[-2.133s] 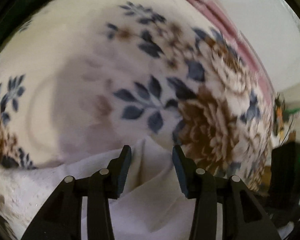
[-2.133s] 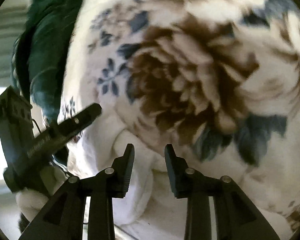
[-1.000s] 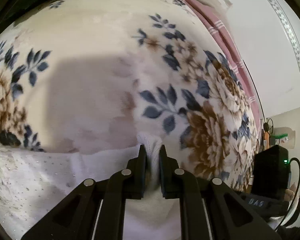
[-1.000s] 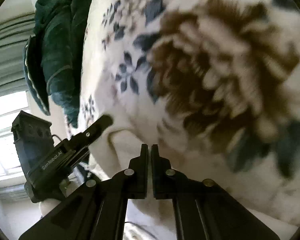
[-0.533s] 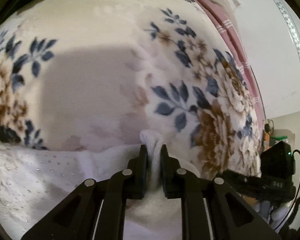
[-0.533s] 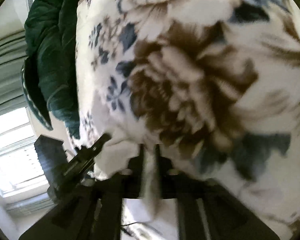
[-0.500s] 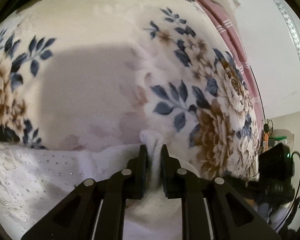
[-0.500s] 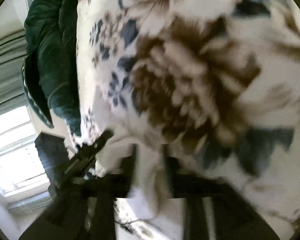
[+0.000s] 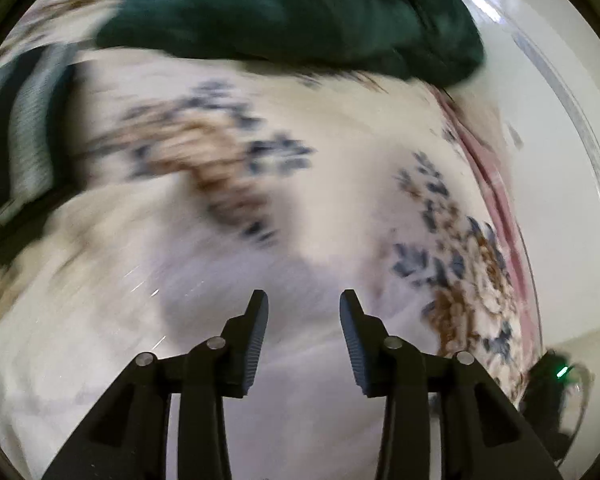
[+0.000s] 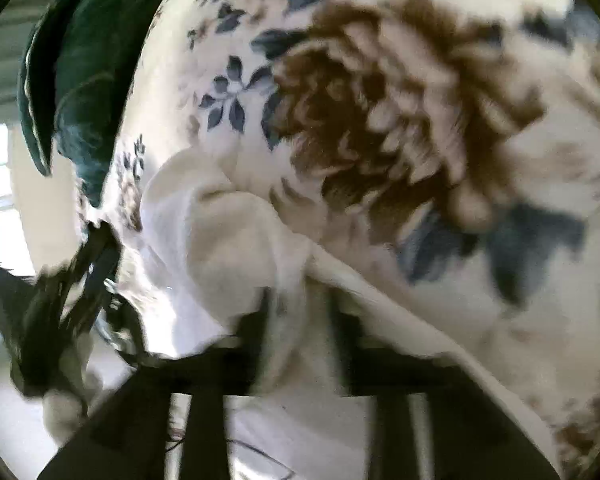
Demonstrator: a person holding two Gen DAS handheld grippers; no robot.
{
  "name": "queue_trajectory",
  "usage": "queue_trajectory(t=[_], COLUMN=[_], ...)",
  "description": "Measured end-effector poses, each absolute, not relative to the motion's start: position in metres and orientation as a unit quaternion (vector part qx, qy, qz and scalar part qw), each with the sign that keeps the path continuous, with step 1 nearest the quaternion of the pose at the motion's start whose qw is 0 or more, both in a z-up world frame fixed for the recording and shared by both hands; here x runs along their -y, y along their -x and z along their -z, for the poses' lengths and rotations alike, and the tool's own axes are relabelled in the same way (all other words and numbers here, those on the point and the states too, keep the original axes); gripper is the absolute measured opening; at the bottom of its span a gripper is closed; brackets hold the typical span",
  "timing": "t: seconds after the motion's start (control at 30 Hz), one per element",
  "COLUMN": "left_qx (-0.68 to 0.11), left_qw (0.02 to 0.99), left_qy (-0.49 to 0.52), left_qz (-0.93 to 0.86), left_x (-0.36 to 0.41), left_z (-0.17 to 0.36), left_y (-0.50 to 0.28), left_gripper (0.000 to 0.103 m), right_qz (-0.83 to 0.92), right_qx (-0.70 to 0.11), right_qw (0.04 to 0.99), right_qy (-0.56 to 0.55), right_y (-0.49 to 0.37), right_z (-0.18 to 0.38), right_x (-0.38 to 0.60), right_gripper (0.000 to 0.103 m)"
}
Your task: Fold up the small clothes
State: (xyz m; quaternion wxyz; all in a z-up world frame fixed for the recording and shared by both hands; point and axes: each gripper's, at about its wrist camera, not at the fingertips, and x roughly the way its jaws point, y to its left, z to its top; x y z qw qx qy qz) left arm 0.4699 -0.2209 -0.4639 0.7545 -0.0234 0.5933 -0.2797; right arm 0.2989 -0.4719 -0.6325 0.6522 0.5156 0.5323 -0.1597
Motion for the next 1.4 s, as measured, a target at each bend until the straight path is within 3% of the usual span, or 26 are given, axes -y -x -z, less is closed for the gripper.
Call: queue_trajectory(t=[0.07,0.13,0.17,0.2,0.23,0.33,0.5,0.7,0.9,1.0,1.03,1.1,1.27,1.37,1.4], left_qx=[-0.590,-0.593,-0.596,-0.600,-0.606,-0.616,-0.601,-0.539,-0.459,-0.407,-0.392,-0.372,-0.357,-0.393,-0.390], left_qw=[0.770,0.779,0.783,0.785,0.783,0.776,0.758,0.701,0.582,0.584,0.593,0.620,0.663,0.636,0.630], left_qy=[0.039,0.052,0.060,0.066,0.076,0.129,0.241,0.398,0.557,0.588,0.585,0.566,0.549,0.579,0.594], left_qz=[0.239,0.196,0.169,0.142,0.117,0.046,-0.074,-0.246,-0.376,-0.385,-0.390,-0.397,-0.364,-0.326,-0.313], left_x=[0.179,0.140,0.118,0.100,0.079,0.016,-0.094,-0.219,-0.303,-0.326,-0.332,-0.343,-0.362,-0.366,-0.361], left_z=[0.459,0.459,0.460,0.462,0.464,0.473,0.482,0.491,0.541,0.552,0.549,0.539,0.534,0.557,0.561], left_y=[-0.444,-0.420,-0.405,-0.391,-0.378,-0.342,-0.279,-0.170,-0.069,-0.064,-0.066,-0.075,-0.098,-0.096,-0.091], left_gripper=[0.037,0.050,0.065,0.077,0.080,0.081,0.081,0.081,0.081,0.077,0.070,0.010,0.012,0.035,0.033], right_qz=[0.171,0.167,0.166,0.165,0.164,0.140,0.063,0.011,-0.012,-0.008,-0.006,0.000,0.011,0.018,0.023], right_qx=[-0.548,-0.567,-0.574,-0.583,-0.590,-0.608,-0.641,-0.670,-0.687,-0.692,-0.694,-0.700,-0.706,-0.705,-0.703], right_qw=[0.686,0.707,0.716,0.724,0.734,0.759,0.752,0.737,0.725,0.721,0.719,0.713,0.707,0.708,0.710], right_qy=[-0.447,-0.389,-0.362,-0.331,-0.295,-0.186,-0.139,-0.088,-0.053,-0.041,-0.039,-0.033,-0.033,-0.036,-0.030], right_y=[-0.310,-0.329,-0.335,-0.341,-0.347,-0.366,-0.375,-0.374,-0.365,-0.360,-0.359,-0.354,-0.342,-0.336,-0.335], right_z=[0.607,0.590,0.584,0.579,0.573,0.561,0.569,0.584,0.595,0.598,0.600,0.605,0.611,0.613,0.614], right_x=[0.463,0.445,0.436,0.427,0.413,0.355,0.270,0.173,0.118,0.106,0.105,0.100,0.096,0.095,0.095], right_gripper=[0.064,0.079,0.083,0.095,0.101,0.102,0.102,0.102,0.102,0.102,0.102,0.102,0.102,0.102,0.102])
